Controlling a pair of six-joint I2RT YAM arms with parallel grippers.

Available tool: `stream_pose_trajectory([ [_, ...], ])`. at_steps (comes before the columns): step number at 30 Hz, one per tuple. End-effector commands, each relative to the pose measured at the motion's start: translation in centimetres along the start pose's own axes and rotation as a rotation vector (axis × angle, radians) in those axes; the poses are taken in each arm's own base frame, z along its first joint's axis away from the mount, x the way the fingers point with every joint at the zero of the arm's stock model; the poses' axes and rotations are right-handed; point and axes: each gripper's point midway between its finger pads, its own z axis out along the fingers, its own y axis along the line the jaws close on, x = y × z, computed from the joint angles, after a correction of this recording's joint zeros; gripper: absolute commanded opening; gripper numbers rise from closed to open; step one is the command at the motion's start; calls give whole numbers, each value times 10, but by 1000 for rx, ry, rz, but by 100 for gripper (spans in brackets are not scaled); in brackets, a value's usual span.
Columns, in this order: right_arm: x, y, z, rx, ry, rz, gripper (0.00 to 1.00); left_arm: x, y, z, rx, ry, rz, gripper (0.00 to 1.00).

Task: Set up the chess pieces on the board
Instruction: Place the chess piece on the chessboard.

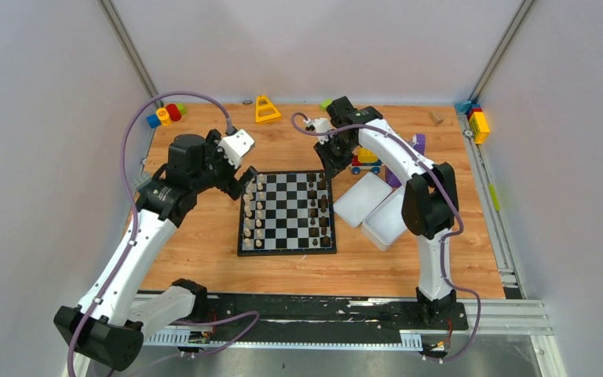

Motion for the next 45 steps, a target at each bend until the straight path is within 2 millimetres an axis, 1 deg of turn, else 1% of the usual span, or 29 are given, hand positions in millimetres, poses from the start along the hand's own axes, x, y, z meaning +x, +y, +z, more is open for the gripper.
stream_pose_trajectory([
  [1, 3, -11, 3, 108, 91, -42, 0, 7, 5, -13, -46, 15, 7, 100],
  [3, 7, -10, 12, 129, 122, -63, 0, 6, 4, -15, -48, 7, 5, 100],
  [7, 8, -8, 24, 133, 145, -73, 0, 2, 3, -17, -47, -16, 1, 100],
  [24, 9, -2, 52, 110, 191, -96, 0, 6, 4, -20, -55, -16, -1, 100],
  [30, 13, 0, 55, 104, 212, -104, 0, 7, 4, -19, -55, -15, 0, 100],
  [45, 19, 4, 54, 97, 236, -126, 0, 7, 4, -19, -56, -16, -3, 100],
])
